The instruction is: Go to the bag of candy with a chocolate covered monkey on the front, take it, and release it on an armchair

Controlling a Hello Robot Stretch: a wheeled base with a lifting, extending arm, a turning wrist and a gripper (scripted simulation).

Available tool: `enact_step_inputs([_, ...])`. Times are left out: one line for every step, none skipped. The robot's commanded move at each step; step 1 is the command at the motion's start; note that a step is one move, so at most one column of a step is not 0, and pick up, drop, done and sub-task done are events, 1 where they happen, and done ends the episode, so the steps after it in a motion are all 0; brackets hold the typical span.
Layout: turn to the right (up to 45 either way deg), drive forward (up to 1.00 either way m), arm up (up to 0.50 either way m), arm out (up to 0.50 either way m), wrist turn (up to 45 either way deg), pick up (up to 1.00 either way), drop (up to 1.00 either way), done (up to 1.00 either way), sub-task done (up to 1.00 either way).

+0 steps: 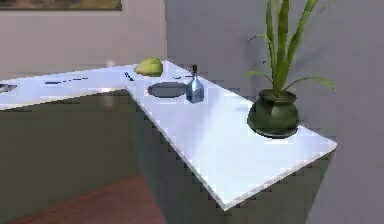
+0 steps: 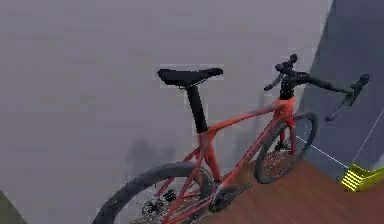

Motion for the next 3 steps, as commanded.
enact_step_inputs([-45.0,0.0,0.0,0.0,0.0,0.0,0.0,0.0,0.0])
enact_step_inputs([-45.0,0.0,0.0,0.0,0.0,0.0,0.0,0.0,0.0])
enact_step_inputs([-33.0,0.0,0.0,0.0,0.0,0.0,0.0,0.0,0.0])
